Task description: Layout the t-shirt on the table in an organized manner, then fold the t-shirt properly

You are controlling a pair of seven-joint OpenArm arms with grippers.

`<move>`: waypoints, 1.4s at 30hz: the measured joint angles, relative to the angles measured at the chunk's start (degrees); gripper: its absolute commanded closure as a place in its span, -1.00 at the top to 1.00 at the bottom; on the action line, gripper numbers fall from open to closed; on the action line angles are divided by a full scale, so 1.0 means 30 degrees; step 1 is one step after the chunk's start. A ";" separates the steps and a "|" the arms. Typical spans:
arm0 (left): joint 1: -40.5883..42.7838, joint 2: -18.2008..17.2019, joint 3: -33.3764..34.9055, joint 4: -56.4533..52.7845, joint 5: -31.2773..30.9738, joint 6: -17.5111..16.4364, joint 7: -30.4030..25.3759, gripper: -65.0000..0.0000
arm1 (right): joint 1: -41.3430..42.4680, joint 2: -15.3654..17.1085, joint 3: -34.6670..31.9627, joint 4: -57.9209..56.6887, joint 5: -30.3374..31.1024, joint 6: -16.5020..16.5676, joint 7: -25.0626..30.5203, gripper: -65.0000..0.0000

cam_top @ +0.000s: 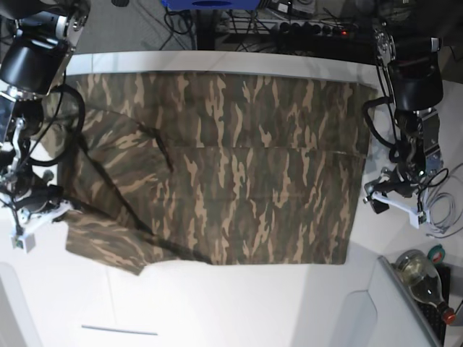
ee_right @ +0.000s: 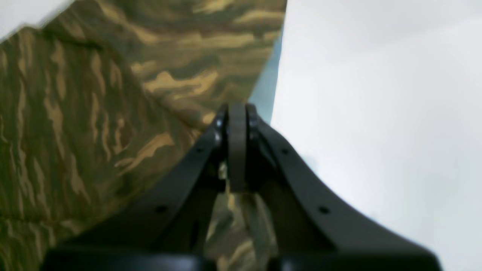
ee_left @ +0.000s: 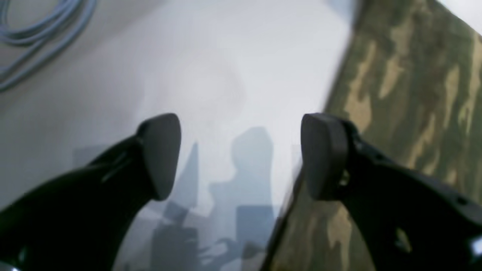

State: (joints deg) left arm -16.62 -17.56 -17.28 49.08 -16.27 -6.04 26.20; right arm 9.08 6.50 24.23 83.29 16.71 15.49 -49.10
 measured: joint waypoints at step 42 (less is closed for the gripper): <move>0.6186 0.1683 0.1144 1.1001 -0.0131 0.2025 0.5064 -1.00 | -0.0605 -0.0044 0.0000 0.0823 -0.0058 0.0022 -0.0350 -1.00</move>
State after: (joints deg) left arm 1.93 -12.51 -13.85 82.08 -16.67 0.03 41.39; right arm 7.27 6.37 24.23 85.76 16.53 15.55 -50.15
